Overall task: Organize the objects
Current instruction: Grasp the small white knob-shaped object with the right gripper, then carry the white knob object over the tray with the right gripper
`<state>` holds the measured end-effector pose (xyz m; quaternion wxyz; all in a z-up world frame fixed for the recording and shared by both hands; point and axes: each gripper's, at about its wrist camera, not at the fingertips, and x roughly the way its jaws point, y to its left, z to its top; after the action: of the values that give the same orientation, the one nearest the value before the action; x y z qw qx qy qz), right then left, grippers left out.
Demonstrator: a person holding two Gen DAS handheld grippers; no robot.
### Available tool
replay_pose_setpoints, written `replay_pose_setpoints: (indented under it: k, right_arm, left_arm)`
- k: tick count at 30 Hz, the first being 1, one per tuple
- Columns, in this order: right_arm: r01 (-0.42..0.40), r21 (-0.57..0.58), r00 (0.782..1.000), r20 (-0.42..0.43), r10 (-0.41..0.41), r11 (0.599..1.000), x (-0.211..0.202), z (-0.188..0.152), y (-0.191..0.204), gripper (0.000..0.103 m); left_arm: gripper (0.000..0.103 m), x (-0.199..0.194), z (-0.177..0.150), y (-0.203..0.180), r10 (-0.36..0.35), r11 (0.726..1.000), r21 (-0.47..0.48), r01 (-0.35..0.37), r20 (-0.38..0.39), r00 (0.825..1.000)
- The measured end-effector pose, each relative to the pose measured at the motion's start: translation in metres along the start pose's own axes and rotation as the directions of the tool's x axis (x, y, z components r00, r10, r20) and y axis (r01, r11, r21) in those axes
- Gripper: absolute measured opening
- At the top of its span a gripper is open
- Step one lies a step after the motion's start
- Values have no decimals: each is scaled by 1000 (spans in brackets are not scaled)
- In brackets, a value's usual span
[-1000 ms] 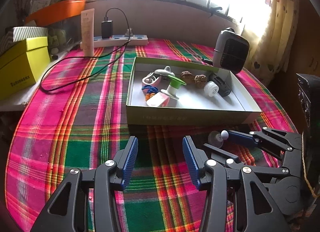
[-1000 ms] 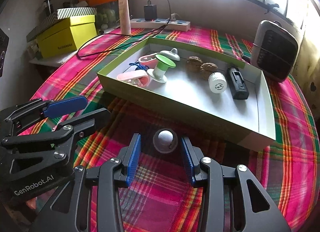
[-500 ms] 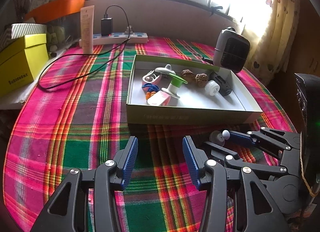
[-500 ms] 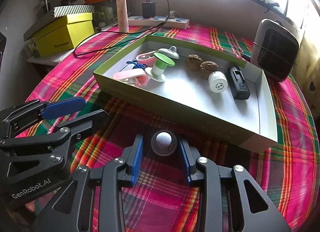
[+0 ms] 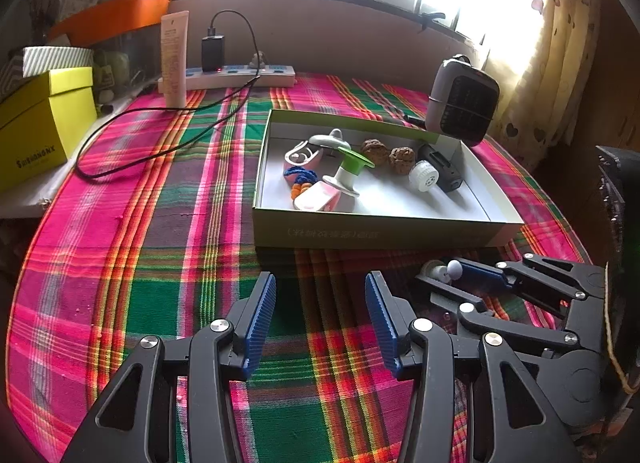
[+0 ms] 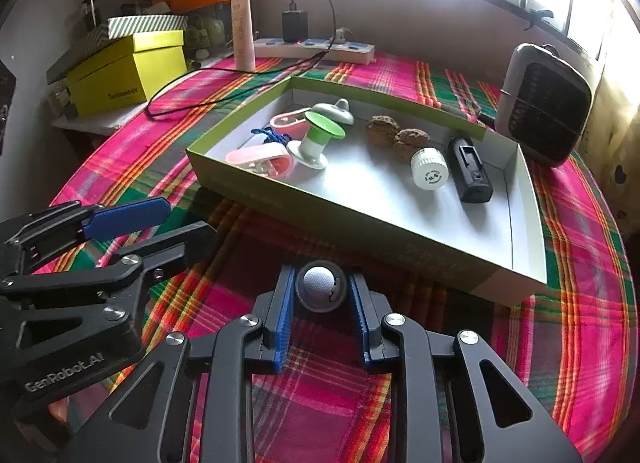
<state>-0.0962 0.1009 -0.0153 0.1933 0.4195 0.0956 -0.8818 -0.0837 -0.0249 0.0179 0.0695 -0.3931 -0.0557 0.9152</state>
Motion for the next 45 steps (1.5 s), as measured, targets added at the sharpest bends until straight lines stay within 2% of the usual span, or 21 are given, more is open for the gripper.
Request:
replay_pose_setpoints:
  k: [14, 21, 28, 45]
  right_arm:
    - [0, 36, 998, 60, -2, 999, -23, 12, -17, 27]
    - [7, 61, 997, 79, -12, 998, -20, 23, -26, 27]
    - [26, 77, 996, 78, -32, 997, -7, 37, -34, 27]
    - [40, 85, 998, 39, -44, 996, 18, 53, -44, 27]
  left_arm:
    - [45, -5, 4, -2, -5, 1000, 17, 5, 14, 1000]
    - [45, -5, 14, -3, 0, 1000, 31, -1, 29, 1000]
    - [45, 2, 32, -7, -7, 999, 47, 4, 50, 999]
    - [45, 26, 65, -8, -7, 998, 61, 6, 25, 1000]
